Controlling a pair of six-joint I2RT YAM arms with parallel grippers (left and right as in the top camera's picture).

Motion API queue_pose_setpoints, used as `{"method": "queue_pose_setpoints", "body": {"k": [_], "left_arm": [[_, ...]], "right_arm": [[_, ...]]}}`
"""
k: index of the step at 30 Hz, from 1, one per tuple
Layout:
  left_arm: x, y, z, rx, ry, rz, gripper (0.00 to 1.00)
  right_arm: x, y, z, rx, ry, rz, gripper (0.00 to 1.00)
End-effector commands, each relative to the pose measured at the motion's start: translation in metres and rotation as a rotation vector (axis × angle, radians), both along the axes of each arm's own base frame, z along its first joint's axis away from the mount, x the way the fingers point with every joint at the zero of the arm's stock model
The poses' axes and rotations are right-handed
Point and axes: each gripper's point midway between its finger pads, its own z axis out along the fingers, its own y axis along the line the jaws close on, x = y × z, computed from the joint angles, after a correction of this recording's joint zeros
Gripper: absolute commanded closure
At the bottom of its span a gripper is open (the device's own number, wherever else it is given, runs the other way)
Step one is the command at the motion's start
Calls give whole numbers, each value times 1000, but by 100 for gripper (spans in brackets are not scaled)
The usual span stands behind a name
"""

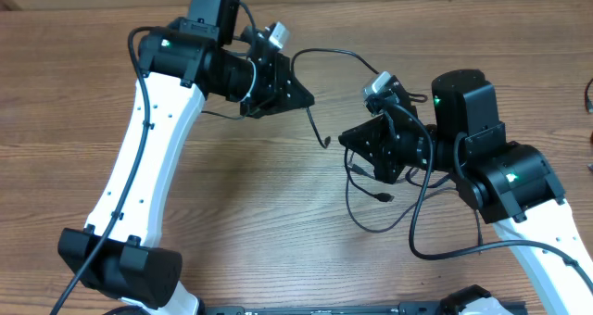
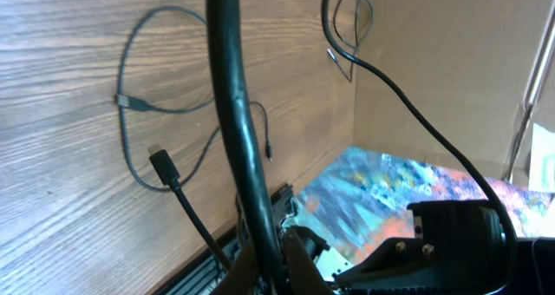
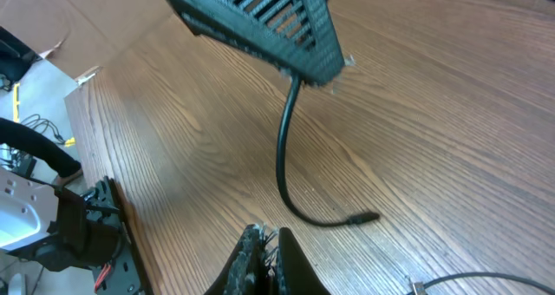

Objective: Untangle cables

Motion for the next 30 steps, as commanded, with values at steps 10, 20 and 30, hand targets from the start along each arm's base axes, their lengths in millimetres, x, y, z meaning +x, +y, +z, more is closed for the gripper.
{"method": "queue_pose_setpoints", "body": {"k": [10, 20, 30], "left_arm": [[-20, -28, 19, -87, 44, -54, 96], [-27, -37, 25, -119, 97, -58, 96], [-36, -52, 29, -135, 89, -100, 96]], "right_arm": [[-2, 5, 4, 20, -14, 26, 93], [1, 6, 0, 15, -3, 26, 87], [6, 8, -4, 13, 2, 25, 96]]}}
